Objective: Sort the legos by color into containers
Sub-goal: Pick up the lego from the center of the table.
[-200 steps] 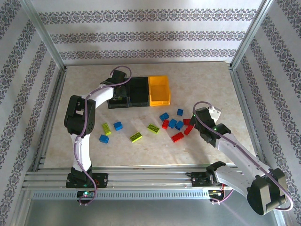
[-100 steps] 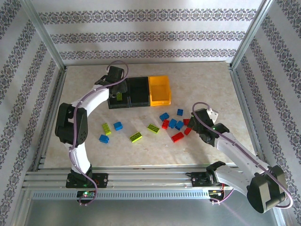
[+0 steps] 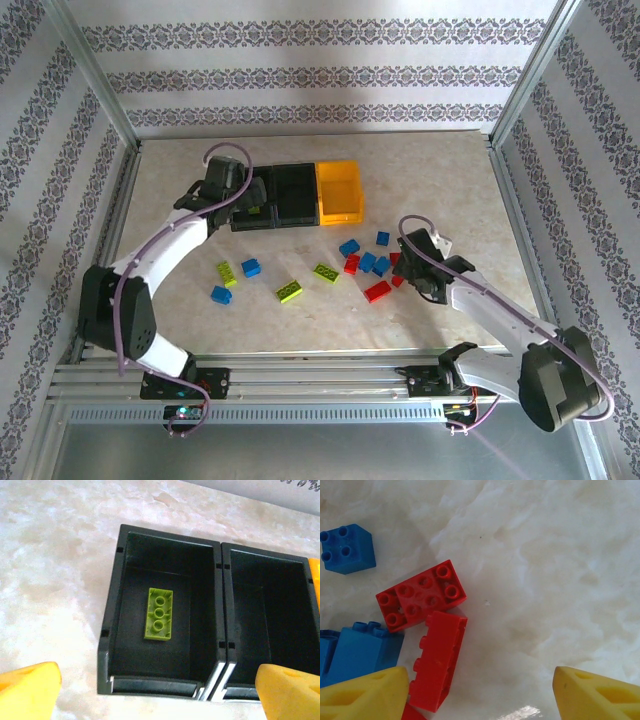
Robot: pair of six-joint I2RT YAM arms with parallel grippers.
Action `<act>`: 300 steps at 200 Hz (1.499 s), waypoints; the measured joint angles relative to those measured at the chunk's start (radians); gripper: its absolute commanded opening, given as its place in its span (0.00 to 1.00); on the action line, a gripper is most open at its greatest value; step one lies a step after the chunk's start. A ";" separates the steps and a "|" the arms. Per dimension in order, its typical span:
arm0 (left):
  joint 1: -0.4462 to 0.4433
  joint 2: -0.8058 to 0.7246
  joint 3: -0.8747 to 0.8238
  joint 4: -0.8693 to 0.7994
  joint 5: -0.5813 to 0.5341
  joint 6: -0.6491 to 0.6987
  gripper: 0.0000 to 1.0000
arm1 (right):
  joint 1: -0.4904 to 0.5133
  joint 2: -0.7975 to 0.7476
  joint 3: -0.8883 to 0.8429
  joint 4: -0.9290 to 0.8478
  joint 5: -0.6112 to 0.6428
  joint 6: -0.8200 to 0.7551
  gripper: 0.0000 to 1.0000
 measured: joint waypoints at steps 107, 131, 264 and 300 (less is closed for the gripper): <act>0.002 -0.389 -0.394 0.106 -0.132 -0.001 1.00 | 0.000 0.091 0.076 0.045 -0.051 -0.001 0.61; 0.004 -0.432 -0.438 0.115 -0.150 -0.002 1.00 | 0.000 0.120 0.097 0.045 -0.059 0.000 0.60; 0.035 -0.436 -0.505 0.119 -0.166 -0.039 1.00 | 0.047 0.292 0.198 0.048 -0.124 0.000 0.53; 0.040 -0.412 -0.505 0.118 -0.162 -0.039 1.00 | 0.051 0.353 0.203 0.058 -0.148 0.003 0.51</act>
